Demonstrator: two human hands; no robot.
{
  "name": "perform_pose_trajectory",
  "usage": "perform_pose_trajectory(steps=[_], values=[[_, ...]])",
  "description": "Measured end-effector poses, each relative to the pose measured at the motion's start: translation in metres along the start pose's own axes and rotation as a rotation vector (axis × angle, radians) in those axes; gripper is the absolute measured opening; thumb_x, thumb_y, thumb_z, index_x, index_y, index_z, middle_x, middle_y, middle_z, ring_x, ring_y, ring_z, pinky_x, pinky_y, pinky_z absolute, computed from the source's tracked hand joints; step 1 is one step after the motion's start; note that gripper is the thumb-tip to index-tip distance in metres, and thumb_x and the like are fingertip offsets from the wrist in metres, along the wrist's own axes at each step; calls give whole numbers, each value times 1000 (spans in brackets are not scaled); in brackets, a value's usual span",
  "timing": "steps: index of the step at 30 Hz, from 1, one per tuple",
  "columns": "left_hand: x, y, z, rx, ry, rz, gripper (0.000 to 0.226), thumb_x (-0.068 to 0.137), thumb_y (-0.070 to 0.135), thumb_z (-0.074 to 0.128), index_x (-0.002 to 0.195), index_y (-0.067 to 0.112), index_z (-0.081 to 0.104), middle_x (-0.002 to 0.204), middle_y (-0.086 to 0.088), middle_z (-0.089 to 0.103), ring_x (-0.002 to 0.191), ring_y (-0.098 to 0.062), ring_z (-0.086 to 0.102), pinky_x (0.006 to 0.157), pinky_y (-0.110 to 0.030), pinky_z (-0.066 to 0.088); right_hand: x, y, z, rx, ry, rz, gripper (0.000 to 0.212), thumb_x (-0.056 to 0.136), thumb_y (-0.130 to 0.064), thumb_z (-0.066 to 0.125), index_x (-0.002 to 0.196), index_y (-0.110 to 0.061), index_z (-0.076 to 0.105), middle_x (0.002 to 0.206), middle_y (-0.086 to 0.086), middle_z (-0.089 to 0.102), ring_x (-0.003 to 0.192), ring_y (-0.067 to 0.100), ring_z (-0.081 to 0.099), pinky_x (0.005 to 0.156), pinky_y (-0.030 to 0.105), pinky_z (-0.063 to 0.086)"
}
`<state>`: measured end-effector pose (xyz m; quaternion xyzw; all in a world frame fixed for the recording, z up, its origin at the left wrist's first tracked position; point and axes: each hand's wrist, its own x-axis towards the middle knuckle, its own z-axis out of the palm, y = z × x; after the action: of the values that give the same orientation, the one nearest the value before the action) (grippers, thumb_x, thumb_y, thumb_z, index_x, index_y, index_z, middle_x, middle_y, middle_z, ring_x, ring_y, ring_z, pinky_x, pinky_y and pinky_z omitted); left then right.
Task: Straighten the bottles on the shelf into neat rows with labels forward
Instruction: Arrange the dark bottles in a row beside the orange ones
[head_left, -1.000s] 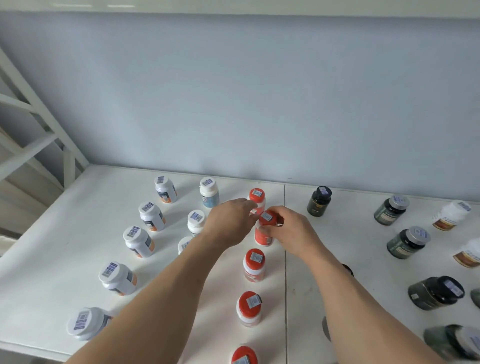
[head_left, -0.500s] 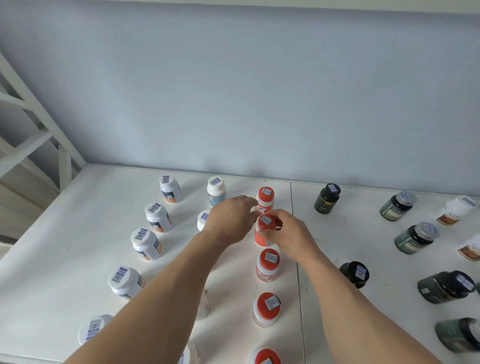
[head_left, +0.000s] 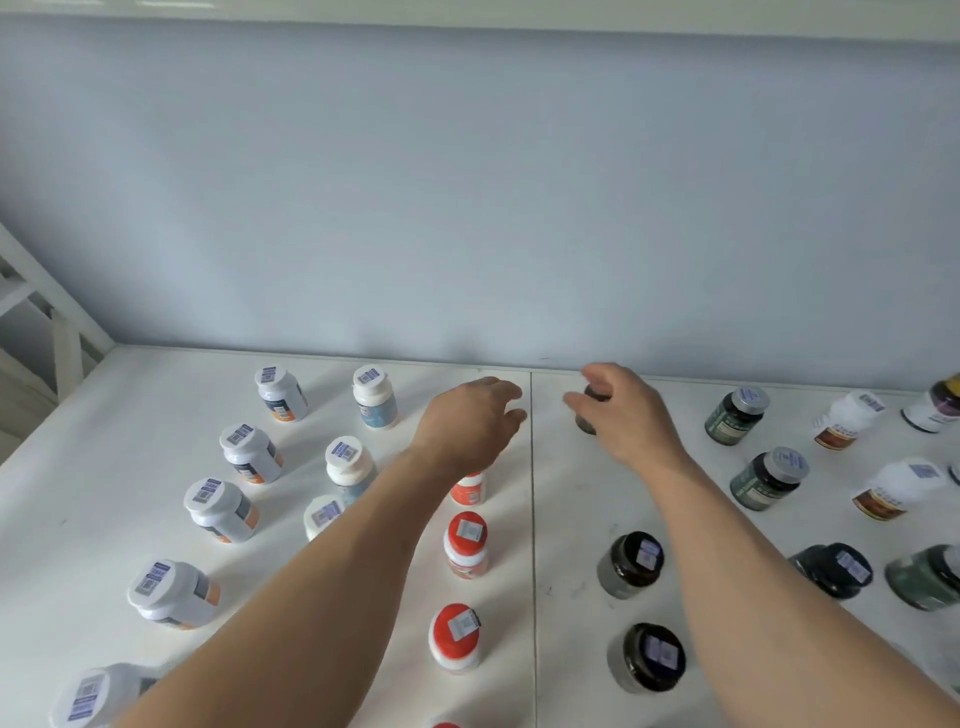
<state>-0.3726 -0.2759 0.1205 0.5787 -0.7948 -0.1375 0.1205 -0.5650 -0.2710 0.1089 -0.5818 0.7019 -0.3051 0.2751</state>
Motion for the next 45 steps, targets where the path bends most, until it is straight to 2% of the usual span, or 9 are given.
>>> perform_pose_trajectory(steps=[8, 11, 17, 22, 27, 32, 37, 40, 45], values=[[30, 53, 42, -93, -105, -106, 46, 96, 39, 51, 138, 24, 48, 141, 6, 50, 127, -19, 48, 99, -33, 43, 50, 53, -22, -72, -163, 59, 74, 82, -35, 71, 147, -25, 35, 148, 1, 40, 131, 19, 42, 95, 28, 34], [31, 60, 58, -144, -137, -173, 48, 95, 39, 53, 140, 22, 46, 142, 3, 50, 127, -19, 48, 102, -34, 42, 59, 58, -14, -67, -237, 47, 66, 83, -33, 71, 141, -25, 41, 136, 2, 51, 117, 21, 50, 86, 27, 35], [46, 63, 73, -254, -202, -273, 57, 94, 39, 56, 145, 20, 39, 145, 1, 48, 130, -18, 47, 106, -34, 39, 63, 58, -19, -11, -212, -2, 20, 85, -28, 65, 103, -22, 57, 96, 1, 64, 86, 23, 57, 63, 27, 41], [50, 72, 73, -447, -222, -312, 63, 89, 40, 64, 144, 20, 40, 138, 2, 54, 124, -18, 51, 102, -34, 45, 61, 46, -39, 5, -240, -65, 27, 84, -37, 68, 104, -20, 61, 99, 1, 66, 93, 23, 60, 76, 33, 48], [49, 72, 71, -630, -196, -313, 38, 89, 32, 64, 126, 24, 59, 111, 5, 67, 100, -16, 61, 86, -31, 50, 62, 35, -49, -7, -213, -59, 29, 77, -46, 72, 89, -22, 61, 82, -8, 58, 76, 14, 54, 58, 26, 36], [46, 73, 64, -792, -233, -280, 32, 91, 26, 64, 123, 23, 63, 114, 5, 69, 107, -14, 61, 96, -32, 47, 59, 34, -52, -7, -160, -24, 31, 78, -51, 71, 82, -22, 61, 73, -11, 55, 65, 5, 51, 53, 24, 31], [49, 73, 63, -802, -241, -275, 33, 92, 26, 63, 124, 22, 62, 116, 4, 68, 105, -13, 60, 89, -25, 44, 60, 34, -53, 13, -139, -12, 33, 77, -51, 73, 87, -21, 64, 79, -9, 60, 70, 7, 54, 55, 25, 35], [52, 73, 68, -683, -237, -266, 36, 93, 29, 61, 127, 22, 58, 119, 2, 67, 103, -13, 60, 86, -26, 46, 62, 41, -49, 15, -138, -13, 34, 76, -52, 72, 92, -23, 65, 85, -8, 63, 75, 7, 56, 58, 25, 36], [56, 69, 84, 1, -175, -101, 44, 96, 35, 52, 136, 20, 48, 132, -1, 56, 117, -22, 55, 91, -35, 48, 58, 57, -32, 65, -153, -1, 27, 77, -40, 76, 96, -26, 63, 91, -9, 65, 84, 11, 59, 61, 20, 39]])
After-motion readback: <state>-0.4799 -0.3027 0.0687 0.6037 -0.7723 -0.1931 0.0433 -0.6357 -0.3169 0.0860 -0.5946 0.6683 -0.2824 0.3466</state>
